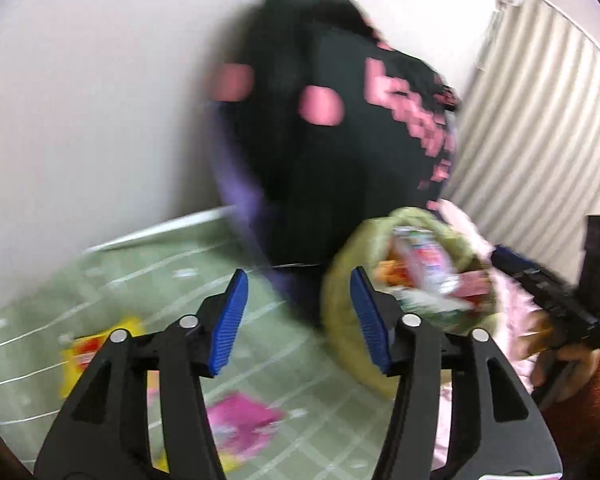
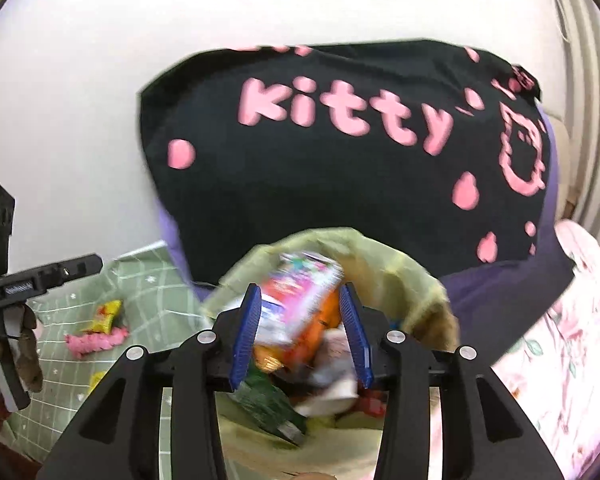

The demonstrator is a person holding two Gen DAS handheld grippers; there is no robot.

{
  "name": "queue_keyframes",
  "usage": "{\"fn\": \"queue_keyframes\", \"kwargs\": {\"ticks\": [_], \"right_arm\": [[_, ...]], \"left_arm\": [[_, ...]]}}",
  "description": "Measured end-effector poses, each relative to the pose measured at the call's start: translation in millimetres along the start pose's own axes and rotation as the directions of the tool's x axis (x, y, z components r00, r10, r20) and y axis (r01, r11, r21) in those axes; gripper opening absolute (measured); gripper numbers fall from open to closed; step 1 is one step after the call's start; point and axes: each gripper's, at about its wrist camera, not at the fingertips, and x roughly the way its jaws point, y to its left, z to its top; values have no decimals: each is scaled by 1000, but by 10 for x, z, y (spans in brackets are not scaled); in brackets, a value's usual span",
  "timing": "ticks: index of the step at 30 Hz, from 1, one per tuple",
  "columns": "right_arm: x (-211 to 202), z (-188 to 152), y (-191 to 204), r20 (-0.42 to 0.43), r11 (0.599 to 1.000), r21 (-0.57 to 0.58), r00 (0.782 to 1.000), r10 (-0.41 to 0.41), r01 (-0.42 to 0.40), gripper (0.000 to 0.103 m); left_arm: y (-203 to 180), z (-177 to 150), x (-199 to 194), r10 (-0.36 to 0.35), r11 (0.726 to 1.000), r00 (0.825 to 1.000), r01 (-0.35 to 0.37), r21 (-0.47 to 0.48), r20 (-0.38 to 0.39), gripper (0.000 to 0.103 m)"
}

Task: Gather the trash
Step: 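Move both grippers back over the nabati wrapper and pink-yellow packet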

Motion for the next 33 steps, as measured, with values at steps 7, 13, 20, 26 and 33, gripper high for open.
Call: {"fn": "queue_keyframes", "kwargs": {"ticks": [7, 13, 20, 26, 33], "right_arm": [[152, -20, 566, -2, 980, -81, 983, 184, -184, 48], [407, -183, 1061, -119, 928, -128, 934, 336, -350, 51], [607, -458, 1524, -271, 881, -160, 878, 396, -446, 51], [648, -873, 1672, -410, 862, -196, 838, 361, -468, 51], [812, -1286, 1712, -542, 859, -146, 765, 346, -491, 51]], "left_arm": [[982, -398, -437, 188, 971, 982, -187, -150, -8, 53], [1519, -842, -678, 242, 932, 969, -247, -266, -55, 53], [1565, -721, -362, 112, 978, 990, -125, -165, -89, 54], [1613, -433, 367, 127, 992, 972, -126, 14, -198, 54], [1831, -516, 723, 65, 998, 943, -61, 22, -327, 42]]}}
